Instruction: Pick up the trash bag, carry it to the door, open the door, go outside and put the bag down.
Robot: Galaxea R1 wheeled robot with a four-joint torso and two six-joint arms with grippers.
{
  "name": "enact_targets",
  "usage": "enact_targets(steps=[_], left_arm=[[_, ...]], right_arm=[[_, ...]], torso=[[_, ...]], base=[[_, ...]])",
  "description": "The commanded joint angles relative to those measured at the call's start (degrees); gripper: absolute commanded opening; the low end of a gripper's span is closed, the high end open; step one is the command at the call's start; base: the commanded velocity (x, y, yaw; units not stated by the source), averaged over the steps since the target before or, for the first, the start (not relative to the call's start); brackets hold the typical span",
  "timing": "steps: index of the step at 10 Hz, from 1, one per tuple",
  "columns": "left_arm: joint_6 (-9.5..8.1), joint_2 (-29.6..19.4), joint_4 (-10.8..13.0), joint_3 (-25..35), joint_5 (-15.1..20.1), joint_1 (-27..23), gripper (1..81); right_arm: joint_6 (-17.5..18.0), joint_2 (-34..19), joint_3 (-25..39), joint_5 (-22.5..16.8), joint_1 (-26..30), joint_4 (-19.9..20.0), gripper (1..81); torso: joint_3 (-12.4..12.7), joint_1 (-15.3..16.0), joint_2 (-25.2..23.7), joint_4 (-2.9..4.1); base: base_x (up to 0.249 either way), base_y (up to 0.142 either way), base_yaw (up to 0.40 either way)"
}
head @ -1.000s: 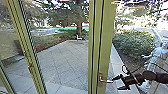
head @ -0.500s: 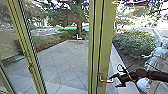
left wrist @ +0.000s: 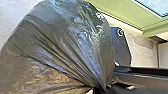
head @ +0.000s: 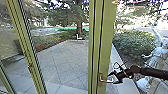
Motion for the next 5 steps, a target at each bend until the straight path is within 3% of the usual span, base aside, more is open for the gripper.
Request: enact_targets(steps=[1,5], left_arm=[[-0.01,-0.5,-0.5,-0.2,2.7,-2.8,1.0],[-0.01,-0.4,-0.6,-0.2,2.7,-2.8,1.0]], right_arm=[[0.2,2.2,-2.9,-2.4,8.8,0.0,81.1],[0.2,8.6,-12.8,-4.5,8.5,-0.3,81.1]], torso=[[0.0,0.0,0.0,0.0],[0.0,0.0,0.0,0.0]], base=[[0.0,0.0,0.0],[0.0,0.0,0.0]])
